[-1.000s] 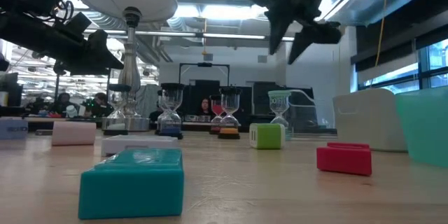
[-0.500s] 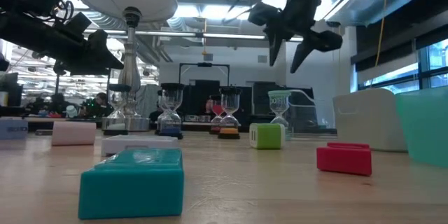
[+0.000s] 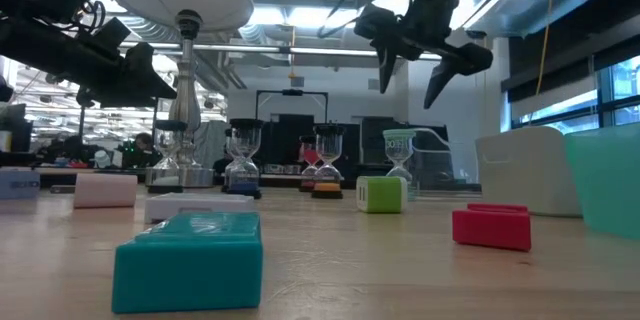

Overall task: Pick & Place Office items
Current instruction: Put the light blue hourglass into the transparent bin

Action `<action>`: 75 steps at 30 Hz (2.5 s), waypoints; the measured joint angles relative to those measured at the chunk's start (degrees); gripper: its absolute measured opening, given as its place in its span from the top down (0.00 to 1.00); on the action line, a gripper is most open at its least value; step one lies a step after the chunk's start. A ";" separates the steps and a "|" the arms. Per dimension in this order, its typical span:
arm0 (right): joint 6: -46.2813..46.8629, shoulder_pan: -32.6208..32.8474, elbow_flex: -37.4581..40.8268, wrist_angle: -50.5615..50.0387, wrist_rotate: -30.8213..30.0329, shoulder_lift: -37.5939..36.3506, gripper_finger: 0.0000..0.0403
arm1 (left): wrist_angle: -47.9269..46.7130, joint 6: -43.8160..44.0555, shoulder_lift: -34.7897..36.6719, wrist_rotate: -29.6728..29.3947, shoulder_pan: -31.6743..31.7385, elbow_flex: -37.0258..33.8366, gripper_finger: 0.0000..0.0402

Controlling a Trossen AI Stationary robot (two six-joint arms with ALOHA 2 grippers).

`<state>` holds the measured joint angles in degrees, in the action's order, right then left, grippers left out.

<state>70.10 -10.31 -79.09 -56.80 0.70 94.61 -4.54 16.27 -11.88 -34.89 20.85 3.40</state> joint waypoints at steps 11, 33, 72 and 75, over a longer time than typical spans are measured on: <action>2.55 -1.47 0.02 0.33 2.13 4.83 0.04 | 0.00 -0.01 0.00 0.00 -0.01 0.00 0.26; 10.62 -2.99 0.04 2.49 -3.32 8.48 0.02 | 0.00 0.00 0.00 0.00 0.02 0.00 0.26; 22.54 -2.34 0.02 3.26 -7.77 13.14 0.44 | 0.00 0.00 -0.02 0.00 0.00 0.00 0.26; 22.51 -2.34 0.02 3.12 -7.33 13.14 0.53 | 0.00 0.00 -0.02 0.00 0.02 0.00 0.26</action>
<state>92.60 -12.64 -79.07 -53.68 -6.63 107.74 -4.54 16.27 -11.90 -34.89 20.86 3.40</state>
